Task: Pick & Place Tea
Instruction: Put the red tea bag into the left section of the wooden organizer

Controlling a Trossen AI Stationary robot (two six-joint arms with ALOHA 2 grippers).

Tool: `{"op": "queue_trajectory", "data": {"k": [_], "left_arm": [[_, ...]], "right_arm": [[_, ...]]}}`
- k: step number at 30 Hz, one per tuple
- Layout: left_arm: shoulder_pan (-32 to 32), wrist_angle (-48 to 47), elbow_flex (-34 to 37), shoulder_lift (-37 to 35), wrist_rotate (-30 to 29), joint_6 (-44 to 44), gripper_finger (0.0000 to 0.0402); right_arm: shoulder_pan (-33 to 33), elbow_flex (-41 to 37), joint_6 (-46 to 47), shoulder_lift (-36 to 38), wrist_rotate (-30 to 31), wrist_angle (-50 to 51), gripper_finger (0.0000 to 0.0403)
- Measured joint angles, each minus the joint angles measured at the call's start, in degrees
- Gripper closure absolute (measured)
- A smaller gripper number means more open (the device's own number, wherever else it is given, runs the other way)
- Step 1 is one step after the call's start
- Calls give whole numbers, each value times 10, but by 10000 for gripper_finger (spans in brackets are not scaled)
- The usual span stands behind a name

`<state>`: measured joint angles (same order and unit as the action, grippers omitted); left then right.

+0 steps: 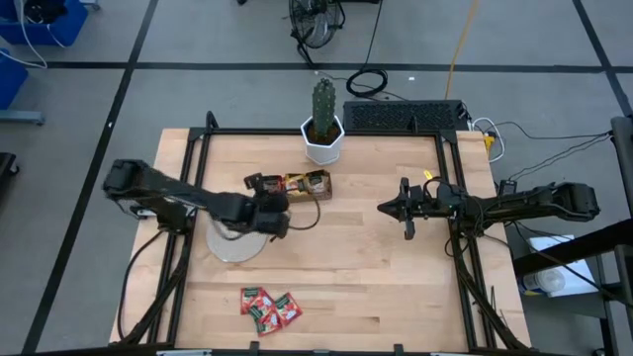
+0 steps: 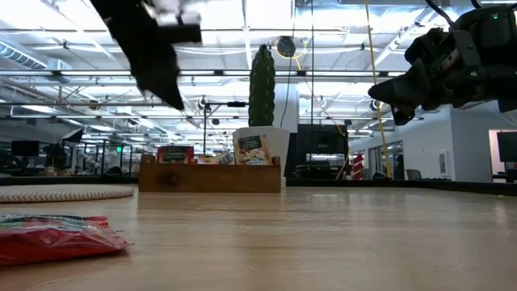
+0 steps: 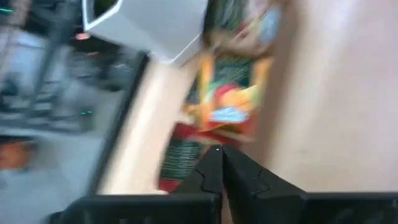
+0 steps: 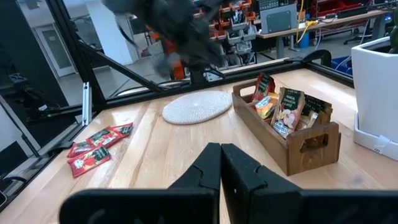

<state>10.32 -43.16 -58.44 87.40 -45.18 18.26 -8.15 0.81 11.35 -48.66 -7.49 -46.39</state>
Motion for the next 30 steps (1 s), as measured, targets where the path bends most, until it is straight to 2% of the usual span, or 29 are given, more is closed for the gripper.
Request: {"op": "queue_trajectory", "data": {"k": [2,4,7,9,14,18,20,24,30], "left_arm": [[23,18,-1,-33,51,49,371],[39,29,-1,-58,157,107,359],[54,49,-1,-71,354,195,339],[70,40,-1,-68,438,233,322],[109,54,0,-12,486,268,256],[116,108,0,46,510,295,201],[118,144,0,71,546,304,183],[122,200,0,109,606,311,163],[115,234,0,144,661,331,160]], "right_arm": [[0,0,0,0,0,0,403],[0,0,0,0,0,0,403],[0,0,0,0,0,-1,403],[0,0,0,0,0,0,403],[0,0,0,0,0,0,403],[0,0,0,0,0,-5,403],[0,0,0,0,0,-3,403],[0,0,0,0,0,-3,403],[0,0,-1,0,0,-1,403]]}}
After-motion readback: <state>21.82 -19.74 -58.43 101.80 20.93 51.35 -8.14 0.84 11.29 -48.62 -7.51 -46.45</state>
